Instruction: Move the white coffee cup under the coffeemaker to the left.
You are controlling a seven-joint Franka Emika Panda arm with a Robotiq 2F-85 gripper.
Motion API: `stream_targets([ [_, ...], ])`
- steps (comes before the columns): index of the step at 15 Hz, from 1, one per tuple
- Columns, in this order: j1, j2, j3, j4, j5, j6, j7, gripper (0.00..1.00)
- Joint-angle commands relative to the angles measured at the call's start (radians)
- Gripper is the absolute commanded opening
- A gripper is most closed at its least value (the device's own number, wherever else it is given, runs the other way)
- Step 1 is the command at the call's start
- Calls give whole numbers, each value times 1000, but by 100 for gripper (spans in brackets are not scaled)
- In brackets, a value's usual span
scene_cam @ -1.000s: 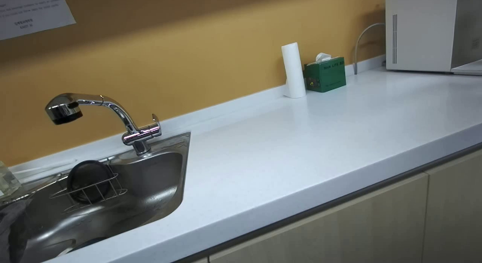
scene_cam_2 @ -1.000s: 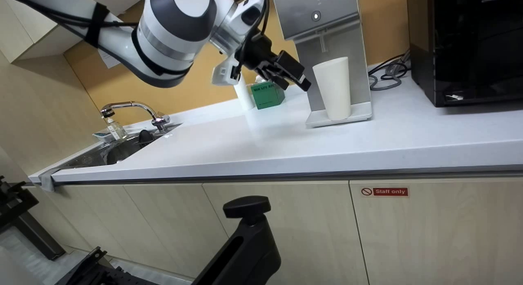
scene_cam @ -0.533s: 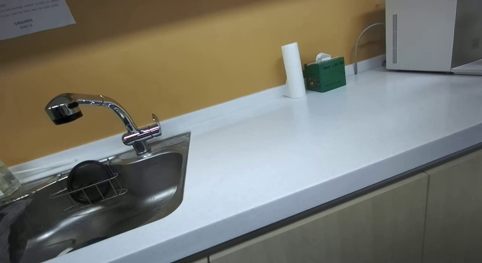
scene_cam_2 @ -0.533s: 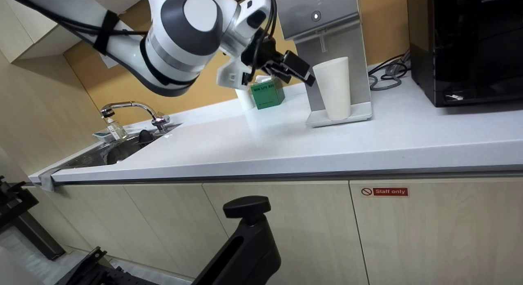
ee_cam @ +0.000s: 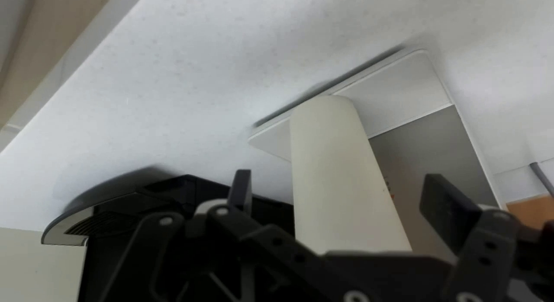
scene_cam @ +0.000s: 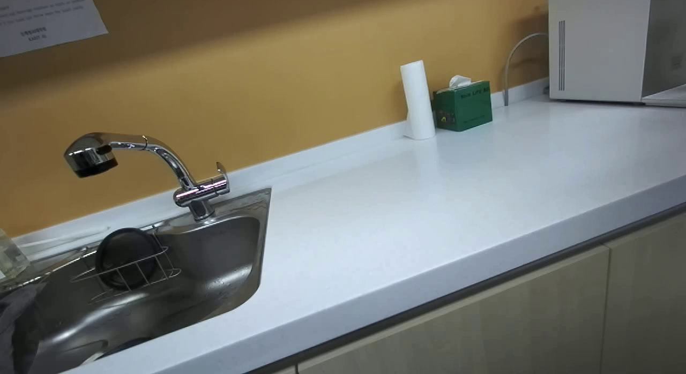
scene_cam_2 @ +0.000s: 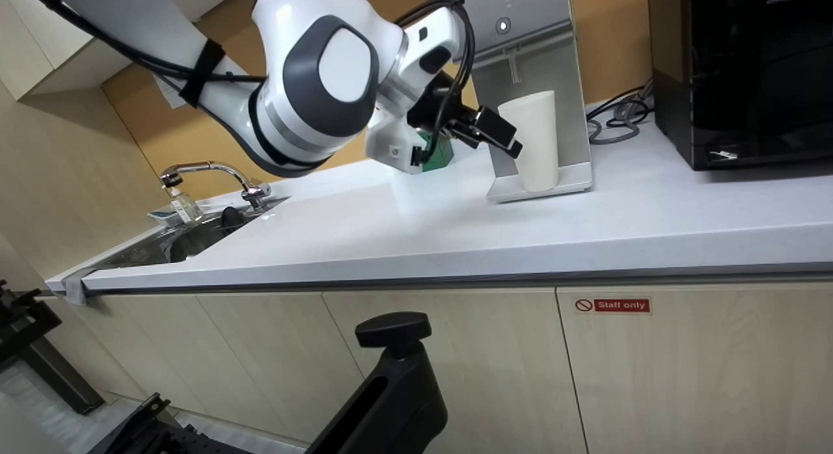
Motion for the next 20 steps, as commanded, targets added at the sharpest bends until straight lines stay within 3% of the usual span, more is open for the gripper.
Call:
stream_targets([
  [1,11,41,-11,13,-10,31,-36,100],
  [6,33,79,-30,16,-2,120,-127,100],
  [12,22,72,-18,3,-1,105,-121,100],
  [20,39,110,-29,75,18,103,-154,100],
])
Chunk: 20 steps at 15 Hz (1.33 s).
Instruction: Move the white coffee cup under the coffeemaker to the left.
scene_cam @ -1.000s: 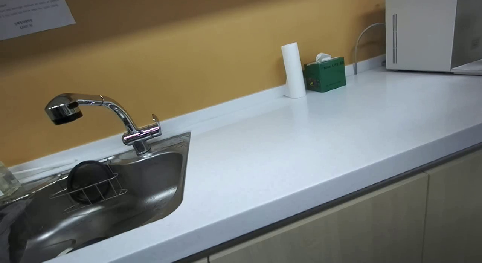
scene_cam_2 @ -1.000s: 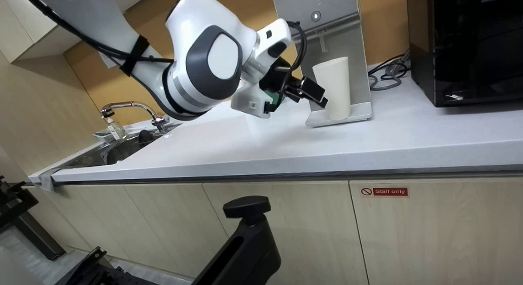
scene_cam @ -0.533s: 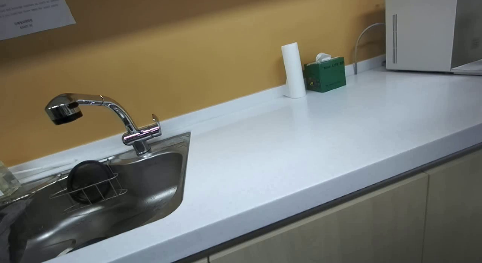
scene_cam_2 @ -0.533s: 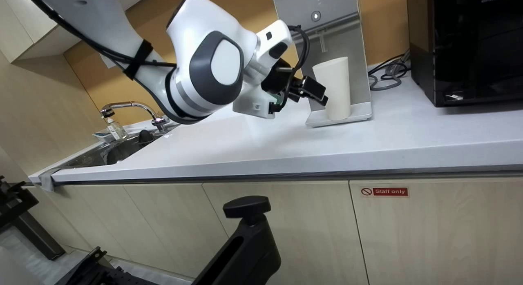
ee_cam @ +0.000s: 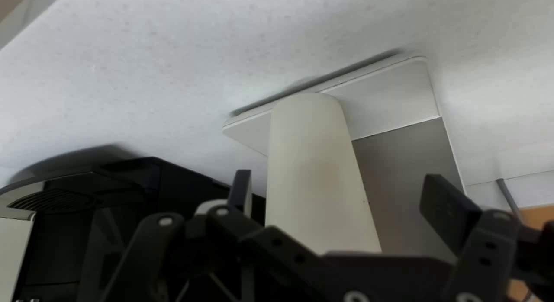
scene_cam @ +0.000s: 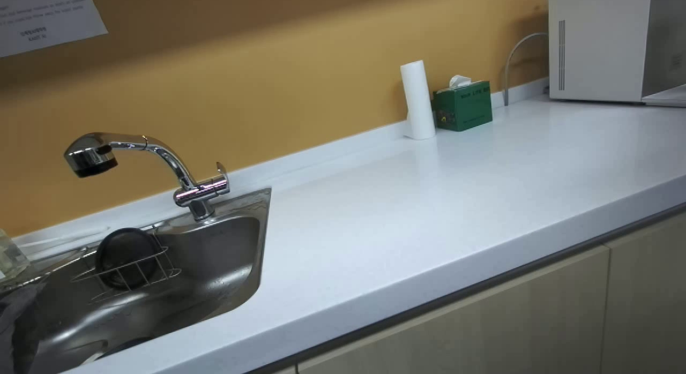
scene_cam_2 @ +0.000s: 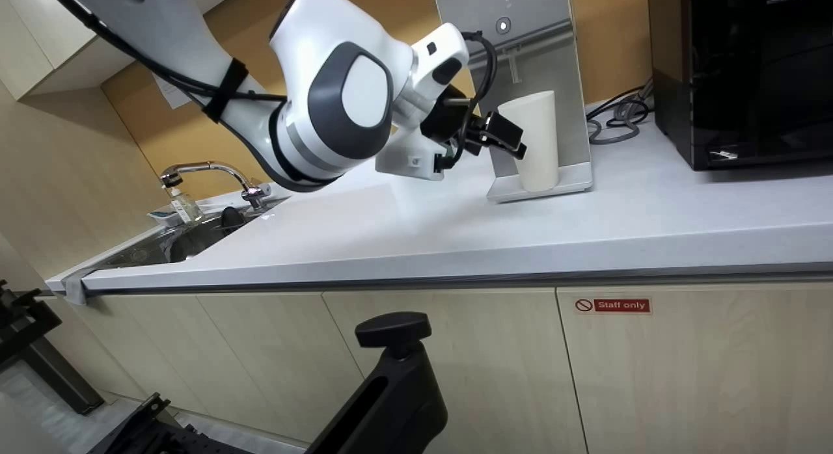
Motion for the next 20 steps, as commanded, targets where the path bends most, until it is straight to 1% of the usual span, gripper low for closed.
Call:
stream_targets([
  [1,13,39,-9,49,10,0,-24,100],
  [7,-1,110,13,109,-8,-15,-23,100],
  [14,39,169,-28,183,29,-4,-60,100],
  [20,52,216,-38,244,52,-3,-79,100],
])
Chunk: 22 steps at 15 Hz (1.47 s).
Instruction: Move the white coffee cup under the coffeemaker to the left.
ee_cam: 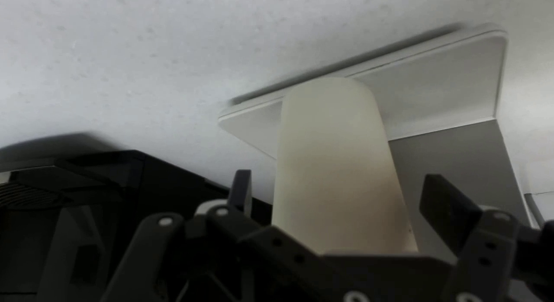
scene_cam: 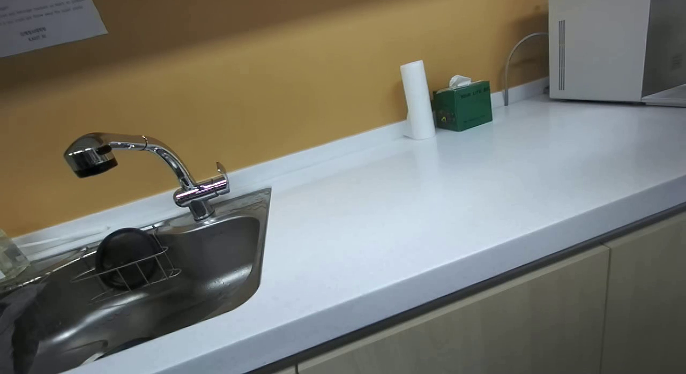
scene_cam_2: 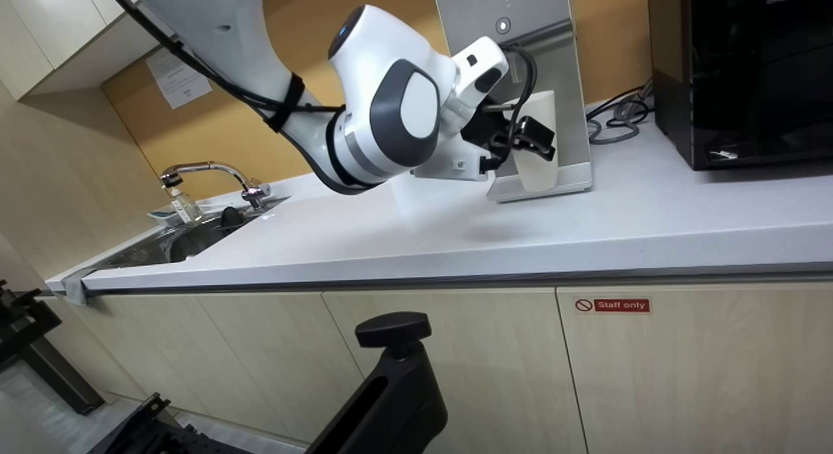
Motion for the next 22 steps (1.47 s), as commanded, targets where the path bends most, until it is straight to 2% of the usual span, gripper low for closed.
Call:
stream_targets([
  [1,20,42,-15,61,14,0,-14,100],
  [5,25,76,-17,98,12,-4,-16,100],
  [6,20,84,-11,108,6,-5,-16,75],
  [7,21,91,-13,114,7,-4,-17,73],
  [10,14,98,-9,122,5,1,-16,52],
  [13,-3,88,7,108,-4,-8,-6,48],
  [16,0,49,0,54,-4,-25,-6,48],
  [22,-19,-72,-2,-129,-23,-25,-5,48],
])
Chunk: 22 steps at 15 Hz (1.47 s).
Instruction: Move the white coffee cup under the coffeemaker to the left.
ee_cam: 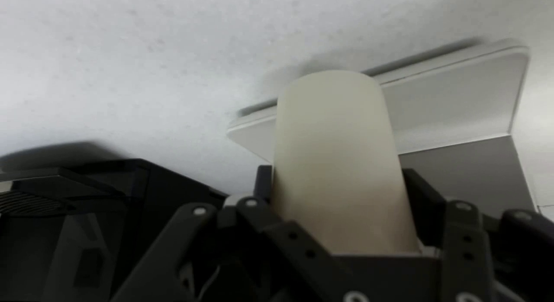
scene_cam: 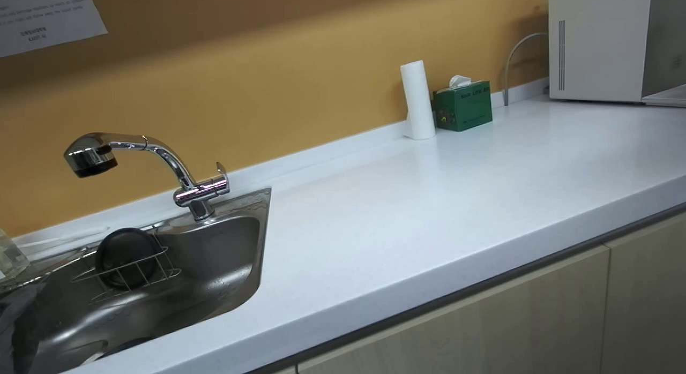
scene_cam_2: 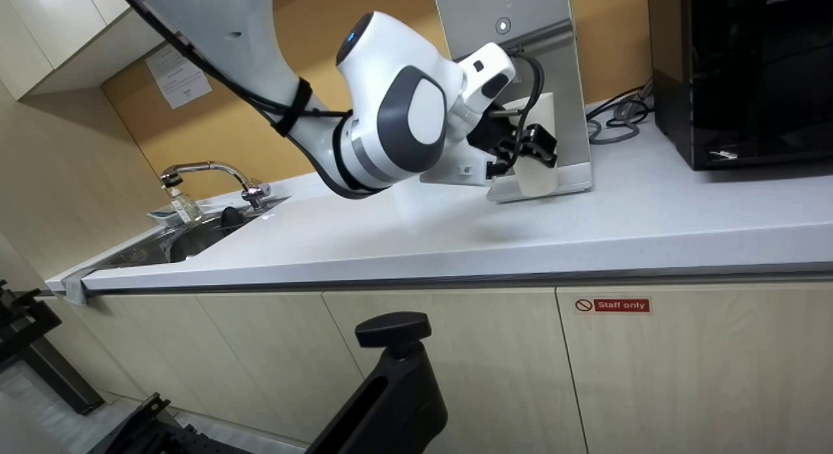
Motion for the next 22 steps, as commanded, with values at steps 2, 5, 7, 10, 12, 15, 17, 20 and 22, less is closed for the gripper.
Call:
stream_targets([
  [2,-28,-134,14,-201,-35,-30,9,48],
  [5,-60,-185,55,-312,-95,-43,16,48],
  [7,-92,-220,99,-365,-159,-28,31,48],
  [10,-109,-256,146,-424,-237,-1,25,48],
  [12,-102,-280,164,-440,-269,8,0,48],
  [15,-132,-260,250,-410,-337,8,52,48],
  [17,-176,-220,336,-375,-391,8,114,48],
  [20,-263,-161,460,-324,-452,8,174,48],
  [22,-318,-133,515,-298,-463,7,171,48],
])
